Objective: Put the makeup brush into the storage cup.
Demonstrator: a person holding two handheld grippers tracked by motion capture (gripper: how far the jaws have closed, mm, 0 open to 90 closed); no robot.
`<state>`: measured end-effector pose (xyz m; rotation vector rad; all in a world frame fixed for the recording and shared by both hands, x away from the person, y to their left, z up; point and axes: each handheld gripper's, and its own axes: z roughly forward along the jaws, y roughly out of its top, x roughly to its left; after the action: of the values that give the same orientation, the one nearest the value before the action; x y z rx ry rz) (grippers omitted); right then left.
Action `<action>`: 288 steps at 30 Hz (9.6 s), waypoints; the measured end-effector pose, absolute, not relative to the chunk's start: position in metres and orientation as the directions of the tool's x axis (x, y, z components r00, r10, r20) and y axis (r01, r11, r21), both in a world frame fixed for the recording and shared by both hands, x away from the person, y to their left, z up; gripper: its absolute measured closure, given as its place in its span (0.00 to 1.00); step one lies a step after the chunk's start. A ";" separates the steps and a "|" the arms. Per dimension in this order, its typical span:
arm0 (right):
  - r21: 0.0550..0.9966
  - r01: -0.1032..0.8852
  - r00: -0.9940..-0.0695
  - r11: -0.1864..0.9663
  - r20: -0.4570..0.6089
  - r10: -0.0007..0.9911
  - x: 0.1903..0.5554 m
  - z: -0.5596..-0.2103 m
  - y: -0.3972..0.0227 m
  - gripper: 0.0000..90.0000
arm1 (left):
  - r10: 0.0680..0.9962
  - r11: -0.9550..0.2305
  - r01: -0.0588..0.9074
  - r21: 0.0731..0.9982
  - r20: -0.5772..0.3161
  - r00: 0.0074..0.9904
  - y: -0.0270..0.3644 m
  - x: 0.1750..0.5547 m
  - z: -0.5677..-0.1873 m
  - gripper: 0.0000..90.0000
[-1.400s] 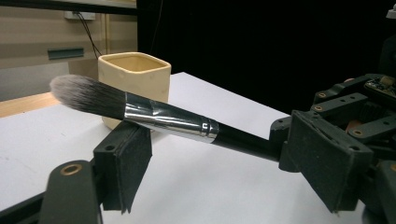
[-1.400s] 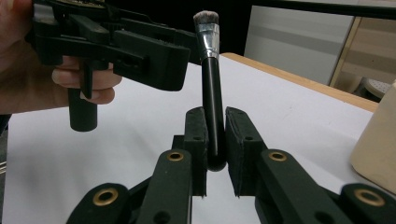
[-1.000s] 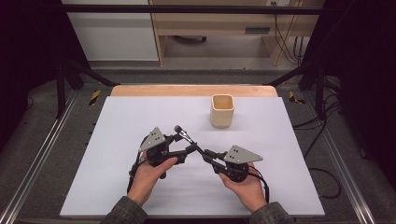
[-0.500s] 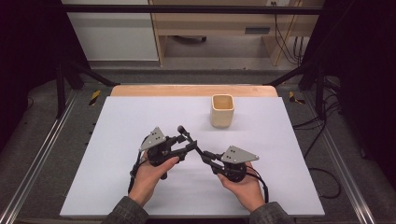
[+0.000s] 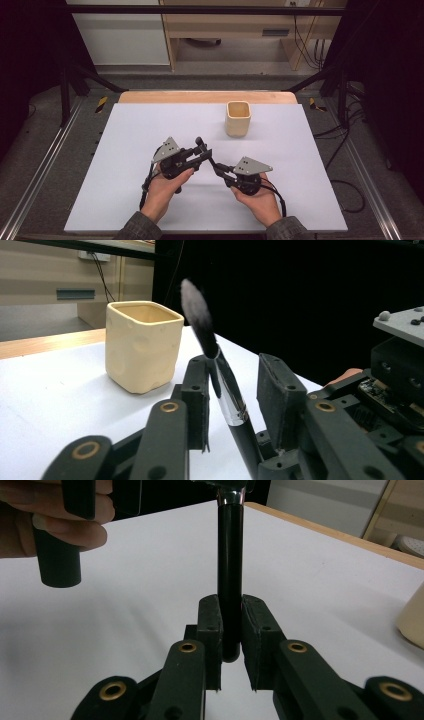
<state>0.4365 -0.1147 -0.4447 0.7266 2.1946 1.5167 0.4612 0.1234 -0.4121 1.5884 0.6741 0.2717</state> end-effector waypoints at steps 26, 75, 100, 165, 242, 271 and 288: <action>0.915 0.231 -0.791 0.331 -0.022 0.612 0.441 -0.455 -0.105 0.55 | 0.574 -0.101 0.188 0.977 -0.097 0.813 0.110 0.454 -0.414 0.89; 0.941 0.220 -0.778 0.255 0.011 0.629 0.449 -0.445 -0.102 0.83 | 0.568 -0.153 0.162 0.975 -0.047 0.821 0.097 0.453 -0.423 0.89; 0.934 0.233 -0.745 0.270 -0.007 0.667 0.456 -0.450 -0.120 0.88 | 0.596 -0.167 0.121 0.978 0.002 0.803 0.139 0.444 -0.431 0.48; 0.929 0.262 -0.642 0.261 -0.034 0.766 0.475 -0.426 -0.165 0.88 | 0.687 -0.066 0.039 0.997 0.017 0.726 0.286 0.445 -0.447 0.03; 0.971 0.165 -0.482 0.171 -0.072 0.873 0.579 -0.366 -0.171 0.88 | 0.724 -0.079 0.054 0.995 0.020 0.689 0.289 0.441 -0.446 0.02; 0.966 0.193 -0.468 0.174 -0.065 0.881 0.594 -0.386 -0.158 0.88 | 0.718 -0.081 0.049 0.996 0.024 0.696 0.287 0.441 -0.445 0.02; 0.962 0.208 -0.459 0.179 -0.065 0.886 0.595 -0.392 -0.158 0.88 | 0.716 -0.084 0.046 0.995 0.028 0.697 0.287 0.441 -0.445 0.02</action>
<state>0.5945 -0.1578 -0.3920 1.0340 1.7985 1.3123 0.4407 0.2867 -0.4451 1.5759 0.6416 0.6255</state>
